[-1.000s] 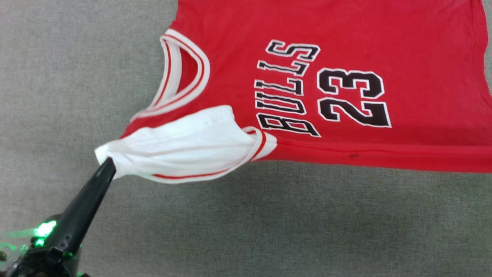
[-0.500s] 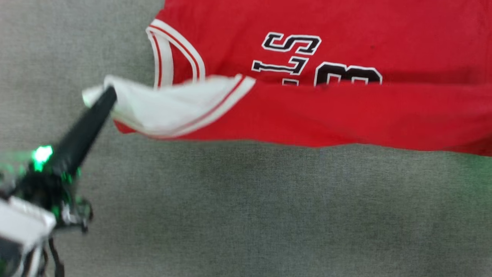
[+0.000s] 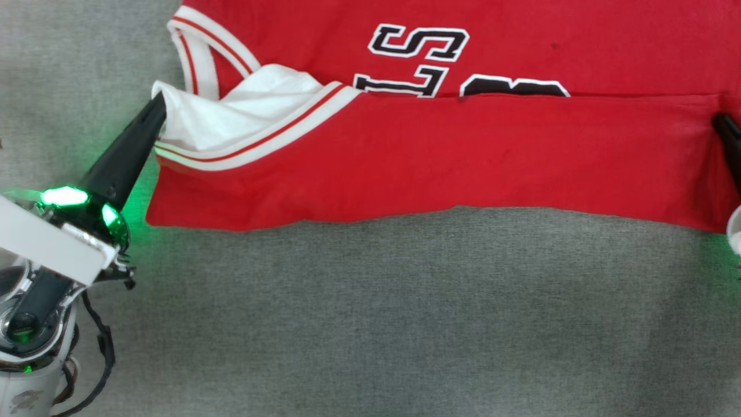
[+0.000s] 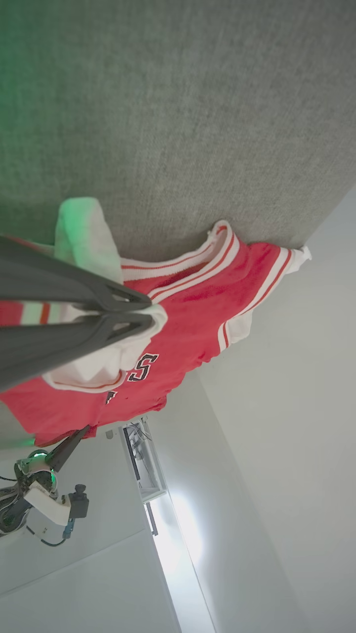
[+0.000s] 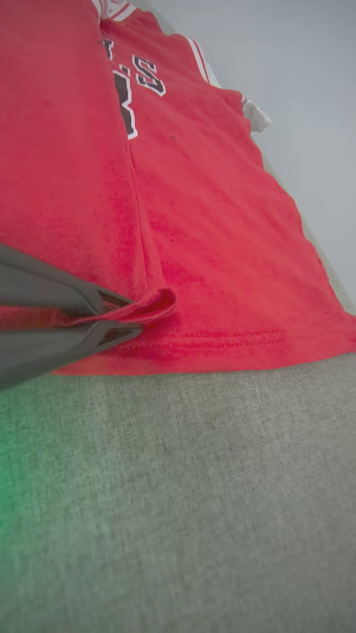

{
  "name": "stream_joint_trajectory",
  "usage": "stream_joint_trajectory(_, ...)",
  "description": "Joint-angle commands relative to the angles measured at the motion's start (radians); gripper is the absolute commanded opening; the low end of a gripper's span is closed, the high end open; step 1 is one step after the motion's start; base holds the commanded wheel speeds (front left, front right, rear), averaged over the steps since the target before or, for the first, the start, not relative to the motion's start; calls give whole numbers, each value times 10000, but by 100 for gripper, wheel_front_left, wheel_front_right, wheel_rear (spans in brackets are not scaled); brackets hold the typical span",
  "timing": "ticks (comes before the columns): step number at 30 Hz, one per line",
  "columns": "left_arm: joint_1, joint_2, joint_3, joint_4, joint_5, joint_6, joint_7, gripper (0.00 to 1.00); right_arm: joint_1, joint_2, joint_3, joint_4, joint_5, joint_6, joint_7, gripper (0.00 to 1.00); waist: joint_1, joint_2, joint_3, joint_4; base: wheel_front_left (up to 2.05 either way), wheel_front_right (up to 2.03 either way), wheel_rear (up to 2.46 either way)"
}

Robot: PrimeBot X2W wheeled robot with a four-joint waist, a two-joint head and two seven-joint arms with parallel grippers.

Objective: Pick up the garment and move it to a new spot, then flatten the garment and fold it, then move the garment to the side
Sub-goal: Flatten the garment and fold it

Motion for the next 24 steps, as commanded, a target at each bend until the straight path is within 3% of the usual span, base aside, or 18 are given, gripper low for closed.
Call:
stream_joint_trajectory(1,104,92,-272,307,120,12,-242,0,-19,-60,154,211,-132,-9,-158,0,0,-1,103,-126,0,0,0)
stream_joint_trajectory(15,-186,2004,-3234,2330,1408,95,-2802,0,12,-41,858,1111,-649,-11,-743,0,0,-1,-36,-230,0,0,0)
stream_joint_trajectory(16,-254,2075,-3415,2373,1324,95,-2956,7,20,-36,899,1104,-662,-11,-806,0,0,-1,-100,-229,0,0,0)
stream_joint_trajectory(17,-349,2173,-3569,2378,1273,94,-3120,32,34,-37,923,1077,-670,-11,-866,0,0,-1,-162,-224,0,0,0)
stream_joint_trajectory(18,-473,2307,-3688,2344,1292,94,-3325,95,60,-46,948,1032,-679,-11,-946,40,0,-1,-237,-214,0,0,0)
stream_joint_trajectory(19,-570,2423,-3771,2253,1266,94,-3521,100,82,-95,1006,940,-659,-9,-1056,100,0,-1,-321,-196,0,0,0)
stream_joint_trajectory(24,-1019,3407,-4143,1574,1429,13,-4063,100,223,-169,767,575,-585,-9,-1435,100,0,-1,-818,-81,0,0,0)
